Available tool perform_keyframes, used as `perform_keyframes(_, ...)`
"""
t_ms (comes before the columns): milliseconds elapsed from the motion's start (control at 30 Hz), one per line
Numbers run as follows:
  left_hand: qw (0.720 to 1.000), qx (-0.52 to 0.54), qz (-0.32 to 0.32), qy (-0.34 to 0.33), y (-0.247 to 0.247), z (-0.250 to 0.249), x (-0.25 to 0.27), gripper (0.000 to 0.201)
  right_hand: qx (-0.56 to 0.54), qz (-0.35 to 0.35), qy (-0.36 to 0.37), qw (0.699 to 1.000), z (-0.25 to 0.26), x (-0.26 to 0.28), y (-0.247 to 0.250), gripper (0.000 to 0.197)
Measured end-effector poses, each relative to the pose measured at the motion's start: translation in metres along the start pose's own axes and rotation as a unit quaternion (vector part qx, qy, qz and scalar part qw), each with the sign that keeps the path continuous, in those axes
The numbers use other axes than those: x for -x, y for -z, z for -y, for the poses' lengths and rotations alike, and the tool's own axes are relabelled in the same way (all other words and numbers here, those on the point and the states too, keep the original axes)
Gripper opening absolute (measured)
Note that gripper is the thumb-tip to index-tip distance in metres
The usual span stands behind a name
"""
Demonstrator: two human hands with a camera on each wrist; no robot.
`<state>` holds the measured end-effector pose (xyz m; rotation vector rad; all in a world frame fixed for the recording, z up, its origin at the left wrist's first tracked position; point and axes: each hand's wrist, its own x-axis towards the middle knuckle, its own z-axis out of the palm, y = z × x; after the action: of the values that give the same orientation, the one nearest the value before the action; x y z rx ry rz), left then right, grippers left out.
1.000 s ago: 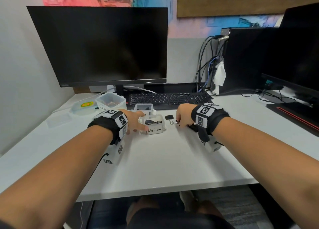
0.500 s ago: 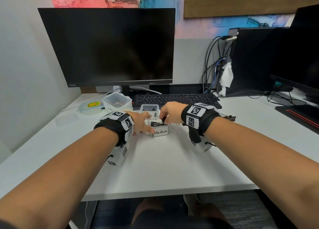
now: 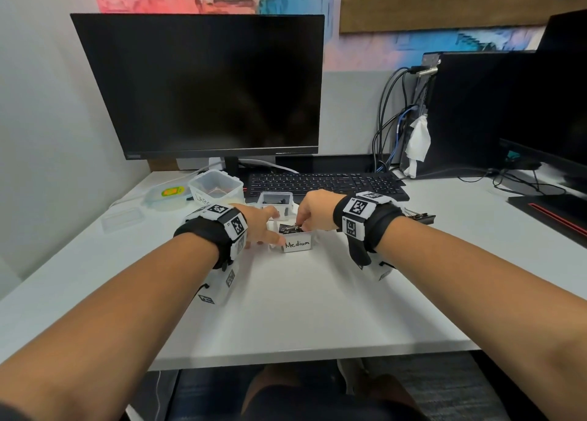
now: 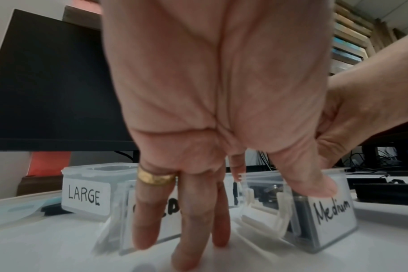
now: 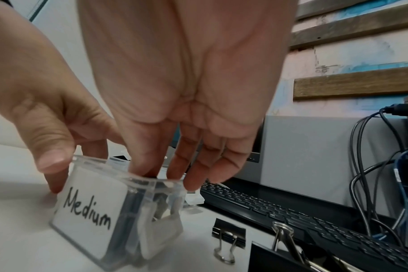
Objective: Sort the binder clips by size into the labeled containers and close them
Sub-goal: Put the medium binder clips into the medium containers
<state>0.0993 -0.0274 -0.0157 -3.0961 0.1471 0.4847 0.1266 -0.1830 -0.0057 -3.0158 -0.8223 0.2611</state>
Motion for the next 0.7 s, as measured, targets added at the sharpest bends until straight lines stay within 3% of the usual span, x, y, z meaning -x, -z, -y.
perform_keyframes(167, 1.0, 0.002, 0.002, 0.001, 0.001, -0.002, 0.001, 0.07, -0.009, -0.028, -0.013, 0.999, -0.001, -0.003, 0.0, 0.021)
perform_keyframes(400, 1.0, -0.007, 0.002, 0.002, 0.001, -0.002, 0.003, 0.074, -0.031, -0.025, -0.002, 0.999, -0.008, -0.008, 0.002, 0.028)
perform_keyframes(533, 1.0, -0.023, 0.007, 0.015, 0.002, 0.001, 0.003, 0.08, -0.062, -0.055, -0.049, 0.995, -0.026, -0.014, 0.006, 0.028)
perform_keyframes(700, 1.0, 0.006, 0.022, 0.008, 0.0, 0.004, -0.005, 0.077, 0.042, 0.021, -0.106, 0.993, -0.039, -0.009, 0.004, 0.032)
